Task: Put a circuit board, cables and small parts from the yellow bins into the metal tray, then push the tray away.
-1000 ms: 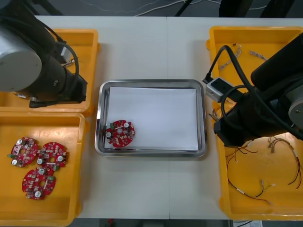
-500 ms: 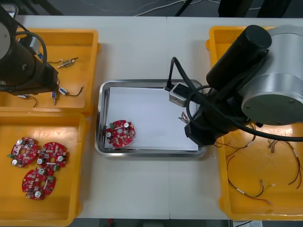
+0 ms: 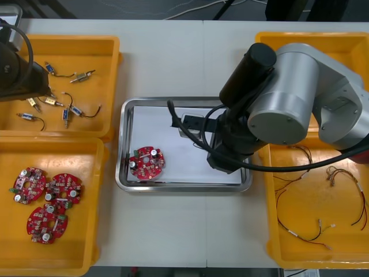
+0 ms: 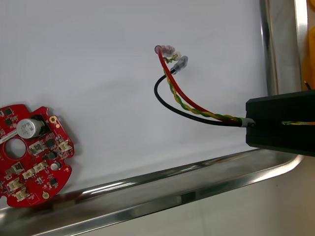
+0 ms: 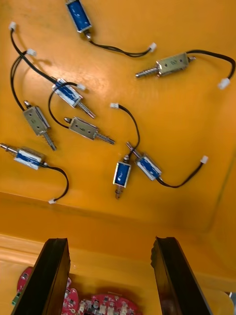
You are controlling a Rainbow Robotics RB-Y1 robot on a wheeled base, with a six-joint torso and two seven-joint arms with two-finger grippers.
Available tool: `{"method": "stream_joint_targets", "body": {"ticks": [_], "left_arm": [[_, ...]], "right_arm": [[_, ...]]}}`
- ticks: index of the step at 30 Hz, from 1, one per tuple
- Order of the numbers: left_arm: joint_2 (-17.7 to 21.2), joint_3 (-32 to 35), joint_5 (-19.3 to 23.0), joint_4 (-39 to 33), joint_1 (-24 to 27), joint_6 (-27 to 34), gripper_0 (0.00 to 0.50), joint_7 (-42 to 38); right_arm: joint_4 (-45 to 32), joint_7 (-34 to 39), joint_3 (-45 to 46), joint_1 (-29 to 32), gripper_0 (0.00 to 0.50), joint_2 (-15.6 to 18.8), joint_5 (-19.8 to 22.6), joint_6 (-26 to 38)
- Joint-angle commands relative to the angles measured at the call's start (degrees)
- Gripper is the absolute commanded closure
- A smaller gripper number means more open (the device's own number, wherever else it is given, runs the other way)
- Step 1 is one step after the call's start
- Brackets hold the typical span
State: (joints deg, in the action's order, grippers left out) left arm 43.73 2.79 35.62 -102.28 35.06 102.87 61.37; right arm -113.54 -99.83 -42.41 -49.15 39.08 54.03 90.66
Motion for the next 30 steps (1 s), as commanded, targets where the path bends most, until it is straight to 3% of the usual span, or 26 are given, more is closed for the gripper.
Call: {"method": "stream_joint_targets", "body": {"ticks": [1,17,30], "left_arm": [[3.0,2.6,-2.8,1.9,2.2,-2.3,0.0,5.8],[3.1,5.3,-2.7,9.8,2.2,-5.0,0.0,7.2],[2.4,5.6,-4.5,14.2,2.2,-6.0,0.0,-9.2]], "right_arm": [[0.8,0.8,-6.4,-4.8,0.5,-2.2,-2.2,-2.5],[2.6,1.2,-14.6,-5.0,0.5,-3.3,-8.3,-6.7],[5.5,2.7,-20.3,-4.9,0.5,-3.5,-11.8,-12.6]]}}
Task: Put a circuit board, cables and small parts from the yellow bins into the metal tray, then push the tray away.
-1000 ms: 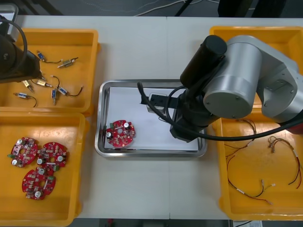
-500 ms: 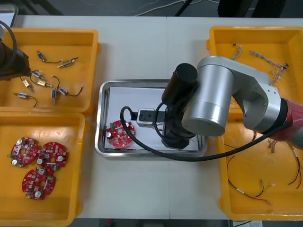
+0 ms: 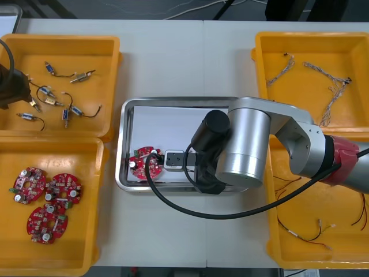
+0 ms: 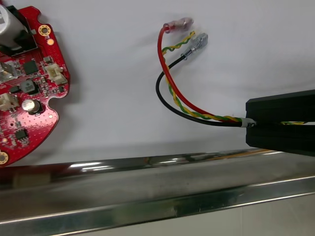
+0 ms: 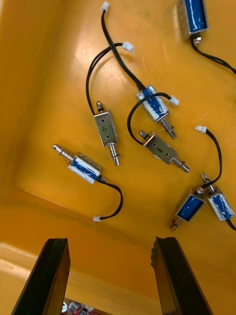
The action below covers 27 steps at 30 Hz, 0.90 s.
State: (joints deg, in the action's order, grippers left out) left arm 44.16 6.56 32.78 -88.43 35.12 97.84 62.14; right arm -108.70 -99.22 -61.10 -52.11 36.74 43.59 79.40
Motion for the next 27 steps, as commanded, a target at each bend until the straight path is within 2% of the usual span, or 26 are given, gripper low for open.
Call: {"method": "stream_joint_targets", "body": {"ticks": [1,3,4,6,7,8,9,12,20,27], "left_arm": [[1.9,1.9,-2.0,0.5,2.1,-1.1,0.0,-10.5],[1.3,2.0,-3.5,1.0,2.1,-1.4,0.0,-13.4],[1.1,2.1,-3.8,1.2,2.1,-1.5,0.0,-14.0],[0.2,3.0,-4.7,2.3,2.2,-2.1,0.0,-15.6],[0.0,3.2,-4.8,2.5,2.1,-2.3,0.0,-15.7],[-0.4,3.8,-5.2,3.0,2.2,-2.7,0.0,-16.0],[-0.8,4.5,-5.5,3.4,2.2,-3.1,0.0,-16.2],[-1.8,5.7,-6.3,5.1,2.9,-3.3,0.0,-16.5],[-3.9,5.8,-10.7,11.4,7.2,-3.4,0.0,-17.1],[-5.3,5.8,-12.3,16.2,9.8,-5.7,0.0,-17.0]], "right_arm": [[0.8,2.2,-1.6,-1.9,0.5,-1.1,-1.6,-1.6],[1.4,2.2,-1.7,-1.9,0.5,-1.1,-1.6,-2.1],[1.4,2.2,-1.7,-1.9,0.481,-1.1,-1.6,-2.1],[1.4,2.0,-1.7,-1.9,0.328,-1.2,-1.9,-2.1],[1.4,1.9,-1.7,-1.9,0.277,-1.2,-2.0,-2.1],[1.4,1.9,-1.7,-1.9,0.171,-1.3,-2.3,-2.3],[1.4,1.7,-1.7,-1.9,0.09,-1.4,-2.5,-2.6],[1.4,2.1,-1.7,-1.9,0.0,-1.4,-2.5,-3.0],[1.4,1.7,0.1,-1.9,0.0,-1.8,-1.7,-2.9],[0.9,0.9,4.6,-1.9,0.0,-2.3,1.8,-1.6]]}}
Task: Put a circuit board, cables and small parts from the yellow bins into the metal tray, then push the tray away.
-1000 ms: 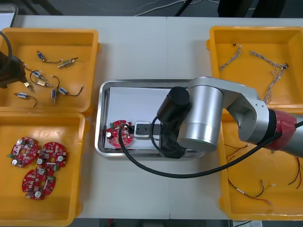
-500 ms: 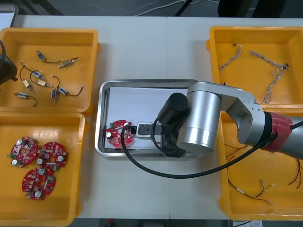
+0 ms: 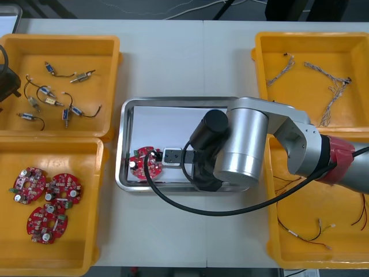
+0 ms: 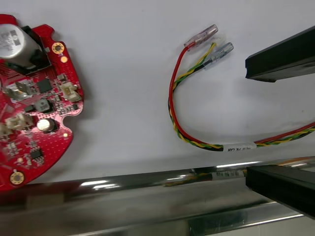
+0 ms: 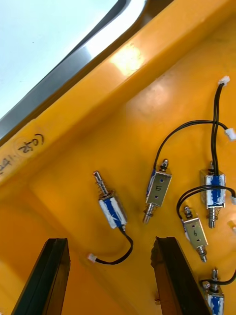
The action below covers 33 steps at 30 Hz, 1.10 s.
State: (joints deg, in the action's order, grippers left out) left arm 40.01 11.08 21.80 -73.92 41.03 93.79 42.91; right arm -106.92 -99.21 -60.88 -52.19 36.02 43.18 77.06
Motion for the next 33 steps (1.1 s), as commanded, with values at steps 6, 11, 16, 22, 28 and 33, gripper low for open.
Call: {"method": "stream_joint_targets", "body": {"ticks": [6,11,16,22,28,33], "left_arm": [[-1.9,1.3,-2.1,5.9,5.6,-3.1,0.0,3.0],[-2.7,2.7,-2.4,9.9,7.0,-3.8,0.0,4.0],[-2.7,3.1,-2.2,11.3,7.0,-4.1,0.0,4.6],[-2.8,4.5,-2.2,13.5,7.5,-4.1,0.0,5.4],[-3.2,5.3,-2.5,14.8,7.8,-4.1,0.0,5.9],[-3.3,5.9,-2.9,16.7,8.6,-4.1,0.0,6.2]], "right_arm": [[-1.3,0.3,9.1,-2.0,0.0,-2.2,5.3,5.0],[-1.9,0.4,14.6,-2.0,0.0,-2.9,8.2,11.3],[-1.9,1.3,21.9,-1.9,0.0,-2.5,13.0,17.9],[-1.9,6.8,28.3,-1.9,0.0,-2.2,15.4,26.4],[-2.2,16.2,35.7,-1.9,0.0,-2.3,15.2,32.9],[-2.2,23.3,40.1,-1.5,0.0,-2.0,14.8,32.9]]}}
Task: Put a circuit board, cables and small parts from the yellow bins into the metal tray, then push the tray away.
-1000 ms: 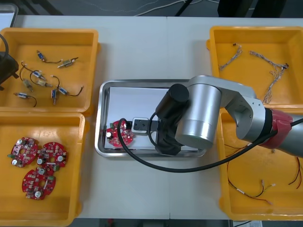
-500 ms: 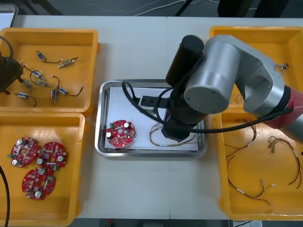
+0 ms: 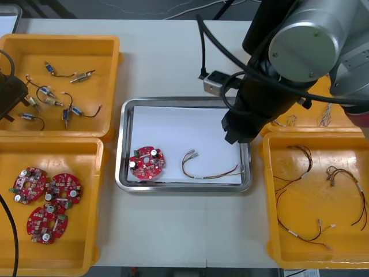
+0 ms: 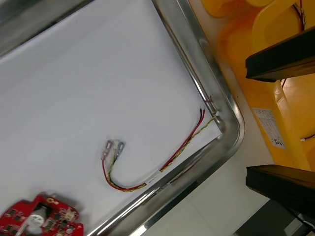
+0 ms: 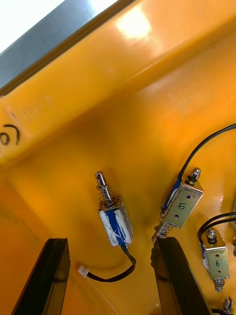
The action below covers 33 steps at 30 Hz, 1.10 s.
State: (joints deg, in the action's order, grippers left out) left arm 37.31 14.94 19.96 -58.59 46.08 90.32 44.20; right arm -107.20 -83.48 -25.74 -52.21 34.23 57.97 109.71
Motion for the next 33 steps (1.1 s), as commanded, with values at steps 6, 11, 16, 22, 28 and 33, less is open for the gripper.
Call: {"method": "stream_joint_targets", "body": {"ticks": [6,11,16,22,28,33], "left_arm": [[-1.5,2.9,-2.3,2.1,4.1,-0.9,0.0,5.4],[-2.0,3.0,-3.0,3.1,4.7,-0.9,0.0,5.5],[-2.5,3.3,-3.8,3.7,5.0,-1.6,0.0,6.0],[-2.6,3.5,-3.9,5.9,5.8,-2.2,0.0,6.6],[-2.6,3.9,-4.0,7.8,6.0,-2.5,0.0,7.9],[-2.6,4.5,-4.4,8.7,6.0,-2.8,0.0,8.4]], "right_arm": [[-3.8,15.6,9.3,1.8,0.0,2.3,0.3,0.3],[-7.5,21.3,13.3,5.9,0.0,4.4,-0.4,0.3],[-8.7,26.1,16.2,9.2,0.0,7.3,-0.6,0.3],[-9.2,26.5,18.2,12.0,0.0,10.7,-2.1,0.3],[-9.2,26.8,20.8,14.6,0.0,13.2,-3.2,0.3],[-9.3,26.4,26.1,18.1,0.0,13.4,-3.1,0.3]]}}
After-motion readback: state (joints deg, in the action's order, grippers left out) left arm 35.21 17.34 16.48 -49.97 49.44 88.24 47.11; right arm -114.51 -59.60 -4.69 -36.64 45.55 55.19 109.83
